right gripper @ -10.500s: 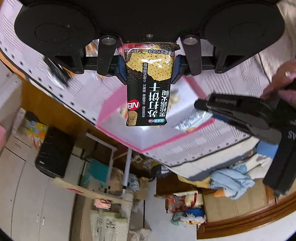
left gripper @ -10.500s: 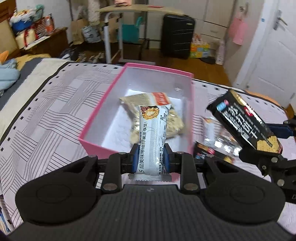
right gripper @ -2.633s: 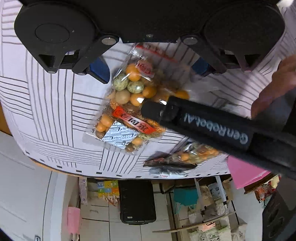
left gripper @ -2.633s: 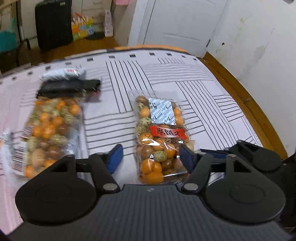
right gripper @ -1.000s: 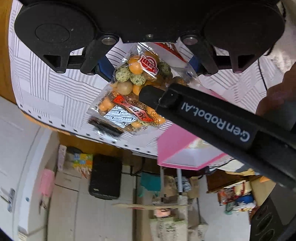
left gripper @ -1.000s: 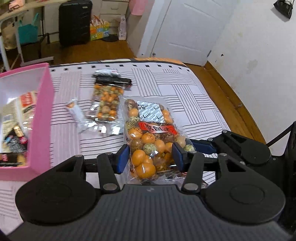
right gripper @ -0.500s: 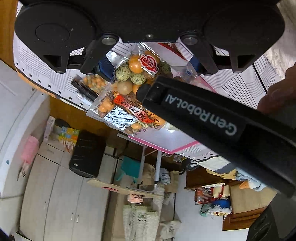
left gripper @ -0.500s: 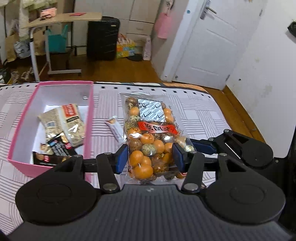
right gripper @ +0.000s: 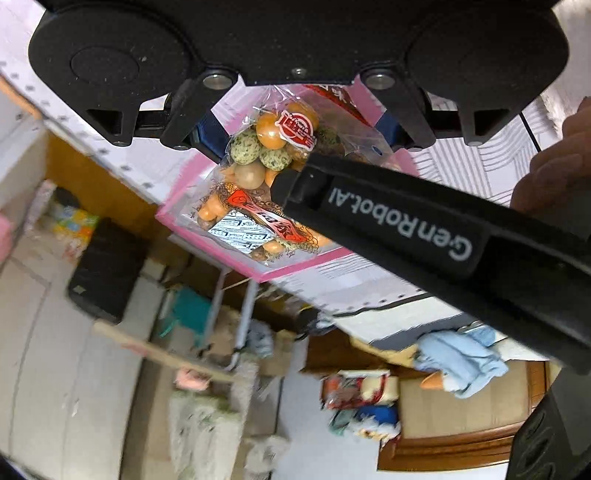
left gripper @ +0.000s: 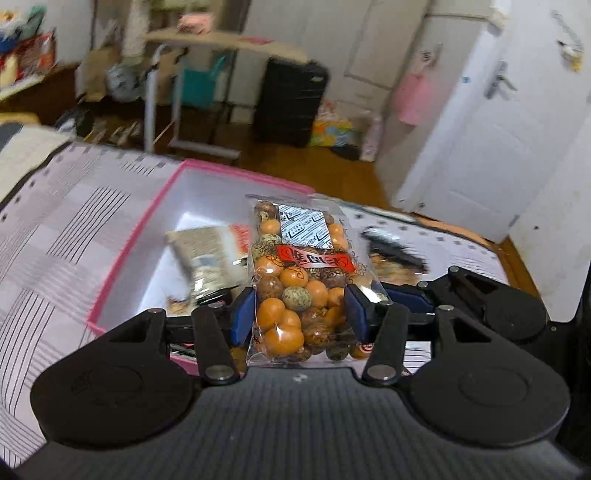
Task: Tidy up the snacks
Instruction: 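Carry the peanut bag with the left tool into the pink box and release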
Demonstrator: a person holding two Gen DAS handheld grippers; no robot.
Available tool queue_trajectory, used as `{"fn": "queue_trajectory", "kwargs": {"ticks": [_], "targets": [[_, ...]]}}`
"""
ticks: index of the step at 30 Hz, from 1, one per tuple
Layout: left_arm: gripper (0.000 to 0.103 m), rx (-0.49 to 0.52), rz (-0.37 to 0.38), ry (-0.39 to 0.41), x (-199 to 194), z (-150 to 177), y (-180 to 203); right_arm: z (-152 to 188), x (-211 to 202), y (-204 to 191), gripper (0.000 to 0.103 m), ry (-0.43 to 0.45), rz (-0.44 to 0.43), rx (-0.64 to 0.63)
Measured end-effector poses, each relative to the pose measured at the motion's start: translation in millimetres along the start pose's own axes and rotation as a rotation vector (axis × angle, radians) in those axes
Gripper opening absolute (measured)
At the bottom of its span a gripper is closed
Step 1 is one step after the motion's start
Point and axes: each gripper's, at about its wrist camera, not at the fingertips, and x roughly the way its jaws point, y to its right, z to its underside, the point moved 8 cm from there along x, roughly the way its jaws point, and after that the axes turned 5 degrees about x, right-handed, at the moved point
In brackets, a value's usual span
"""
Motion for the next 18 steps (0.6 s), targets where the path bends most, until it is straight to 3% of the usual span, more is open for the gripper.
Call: {"fn": "queue_trajectory", "kwargs": {"ticks": [5, 11, 15, 18], "targets": [[0.050, -0.066, -0.042, -0.010, 24, -2, -45, -6, 39, -9, 0.082, 0.005, -0.063, 0.002], [0.052, -0.137, -0.101, 0.005, 58, 5, -75, -7, 83, -2, 0.081, -0.054, -0.086, 0.050], [0.053, -0.012, -0.259, 0.019, 65, 5, -78, 3, 88, -2, 0.085, -0.137, -0.052, 0.052], [0.053, -0.030, -0.233, -0.009, 67, 5, -80, 4, 77, -3, 0.086, -0.128, -0.025, 0.036]]}}
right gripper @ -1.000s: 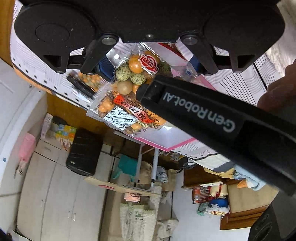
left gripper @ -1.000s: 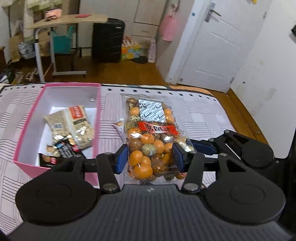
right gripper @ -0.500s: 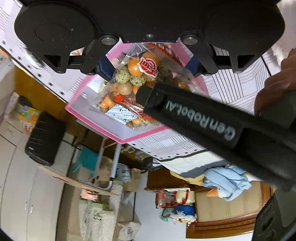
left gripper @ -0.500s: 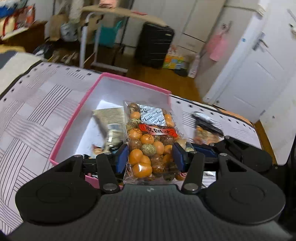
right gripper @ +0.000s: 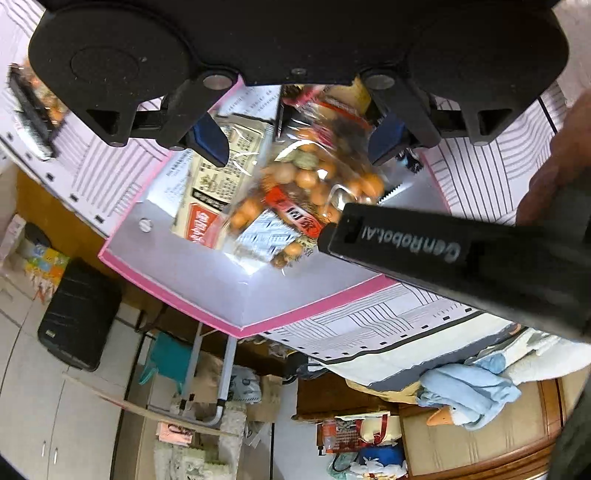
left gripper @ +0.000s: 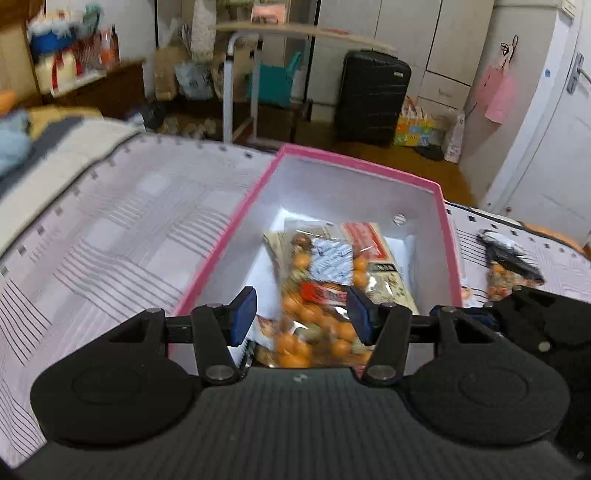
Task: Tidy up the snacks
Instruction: 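Carry the peanut bag with the left tool into the pink box and release, then move the left tool to the second peanut bag and grasp it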
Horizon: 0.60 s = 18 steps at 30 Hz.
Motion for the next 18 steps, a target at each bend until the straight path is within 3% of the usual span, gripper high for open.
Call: {"fn": "queue_trajectory", "kwargs": {"ticks": [10, 14, 18], "targets": [[0.053, -0.008, 0.122, -0.018, -46, 1, 16, 8, -65, 7, 0.087, 0.032, 0.033, 0.010], [0.053, 0.044, 0.147, -0.009, -68, 0, 36, 14, -107, 33, 0.087, 0.070, 0.049, 0.036], [0.052, 0.076, 0.188, -0.011, -82, -5, 63, 19, -142, 82, 0.087, 0.080, 0.064, 0.148]]}}
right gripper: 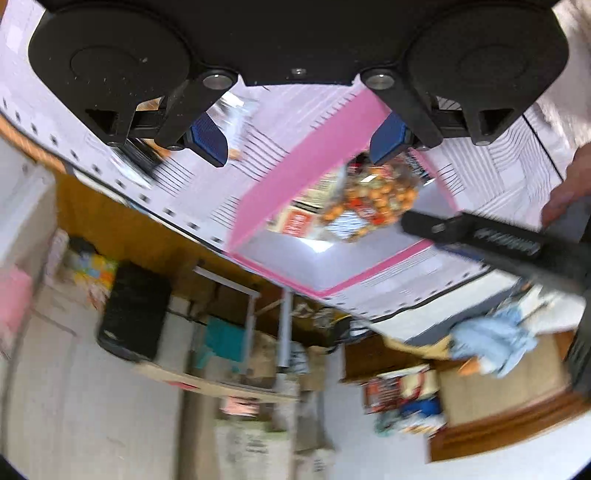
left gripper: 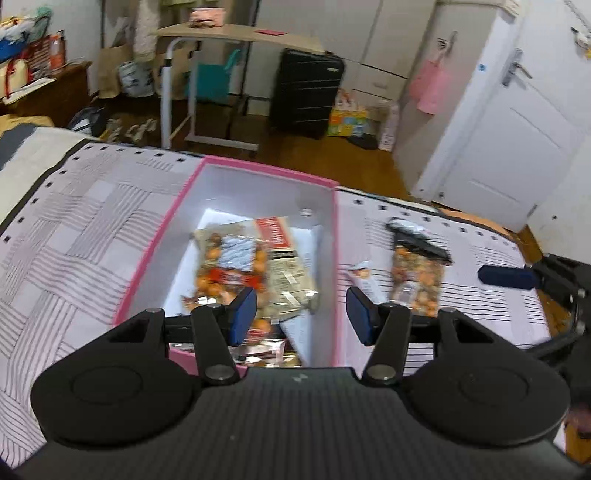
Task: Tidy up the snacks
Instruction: 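Move the left tool to the second peanut bag and grasp it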
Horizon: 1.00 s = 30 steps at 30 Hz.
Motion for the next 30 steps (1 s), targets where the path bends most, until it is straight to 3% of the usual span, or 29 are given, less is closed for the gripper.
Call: {"fn": "queue_trajectory", "kwargs": {"ticks": [3, 8, 13, 18, 25, 28, 30], "targets": [[0.051, 0.028, 0.029, -0.028, 4, -9, 24, 1, -8, 44, 0.087, -0.034, 0.011, 0.121], [0.049, 0.068, 0.099, -0.062, 24, -24, 72, 20, 2, 85, 0.087, -0.077, 0.067, 0.157], [0.046, 0.103, 0.125, -0.089, 66, -30, 119, 49, 28, 111, 0.087, -0.044, 0.071, 0.235], [0.037, 0.125, 0.201, -0.137, 121, -10, 152, 74, 62, 131, 0.086, 0.018, 0.096, 0.251], [0.037, 0.094, 0.142, -0.169, 208, -1, 157, 86, 106, 144, 0.078, 0.056, 0.097, 0.254], [0.038, 0.095, 0.084, -0.179, 237, -4, 152, 87, 120, 152, 0.078, 0.056, 0.077, 0.304], [0.041, 0.088, 0.094, -0.187, 250, -4, 150, 88, 126, 157, 0.078, 0.058, 0.054, 0.329]]}}
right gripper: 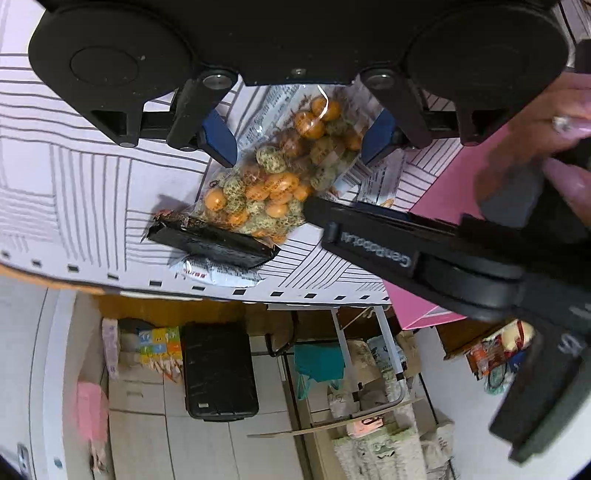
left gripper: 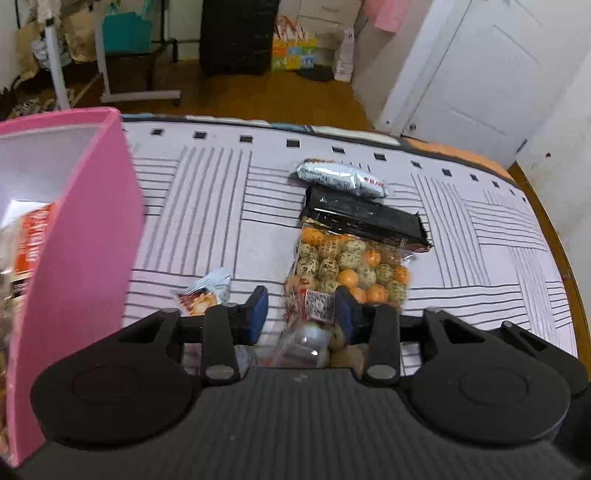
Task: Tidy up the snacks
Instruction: 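Move the left tool to the second peanut bag and grasp it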
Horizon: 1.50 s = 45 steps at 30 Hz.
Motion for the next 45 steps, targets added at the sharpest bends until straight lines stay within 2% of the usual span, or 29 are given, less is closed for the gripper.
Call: {"fn": "queue_trajectory", "kwargs": {"ticks": [3, 4, 6, 10, 14, 19, 27, 36, 45], "targets": [[0.044, -0.052, 0.050, -0.011, 5, -2, -6, 2, 4, 0, 0.080, 0.004, -0.026, 0.003], [0.049, -0.066, 0.065, -0.023, 6, -2, -7, 3, 5, 0, 0.080, 0.003, -0.026, -0.002], [0.058, -0.094, 0.109, -0.068, 11, 2, -8, 5, 8, 1, 0.080, -0.016, -0.028, -0.002], [0.062, -0.134, 0.216, -0.154, 19, 13, -3, 6, 10, 1, 0.082, -0.026, -0.034, 0.013], [0.058, -0.146, 0.202, -0.145, 17, 16, 0, 6, 14, 0, 0.085, -0.036, -0.034, 0.011], [0.054, -0.075, 0.186, -0.134, 11, 18, 8, 5, 18, -2, 0.090, -0.064, -0.056, 0.018], [0.051, -0.063, 0.155, -0.136, 3, 22, 12, 8, 19, -5, 0.095, -0.049, -0.054, 0.038], [0.049, -0.066, 0.162, -0.156, -10, 30, 20, 10, 0, -12, 0.091, -0.041, -0.065, -0.010], [0.049, -0.007, 0.165, -0.142, -54, 37, 33, 6, -40, -28, 0.091, -0.034, -0.069, -0.014]]}}
